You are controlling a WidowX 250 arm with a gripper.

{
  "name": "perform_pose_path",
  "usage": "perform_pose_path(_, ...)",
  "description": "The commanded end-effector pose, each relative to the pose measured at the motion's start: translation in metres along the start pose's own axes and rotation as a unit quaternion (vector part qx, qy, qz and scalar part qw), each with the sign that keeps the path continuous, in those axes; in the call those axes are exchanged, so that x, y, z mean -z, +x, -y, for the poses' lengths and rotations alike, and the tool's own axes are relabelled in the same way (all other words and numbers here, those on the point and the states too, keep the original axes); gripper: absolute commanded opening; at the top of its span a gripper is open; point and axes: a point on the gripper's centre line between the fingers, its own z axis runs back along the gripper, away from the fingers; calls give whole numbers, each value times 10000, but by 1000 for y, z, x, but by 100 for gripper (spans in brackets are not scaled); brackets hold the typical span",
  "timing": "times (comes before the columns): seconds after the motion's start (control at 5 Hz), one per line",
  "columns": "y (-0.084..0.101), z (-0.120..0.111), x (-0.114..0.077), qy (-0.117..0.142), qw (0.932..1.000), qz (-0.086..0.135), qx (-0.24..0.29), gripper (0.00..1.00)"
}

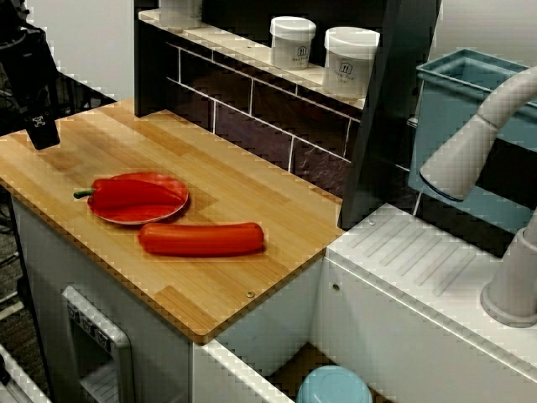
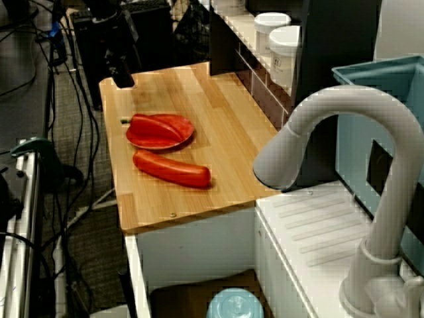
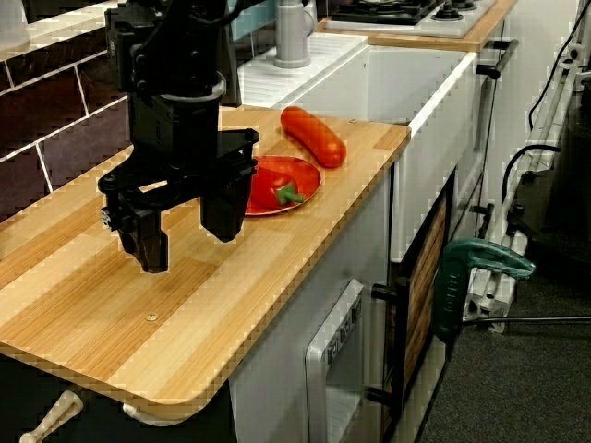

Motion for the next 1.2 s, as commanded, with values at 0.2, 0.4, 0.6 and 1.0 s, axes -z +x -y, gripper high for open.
perform_pose_path(0.2,1,25,-16,-109,9993,-17,351,100)
perform_pose_path(0.4,2,44,-28,-168,9982,18,582,100)
perform_pose_path(0.6,6,61,-40,-272,9974,84,663,100)
perform_pose_path(1.0,26,81,-41,104,9979,533,363,100)
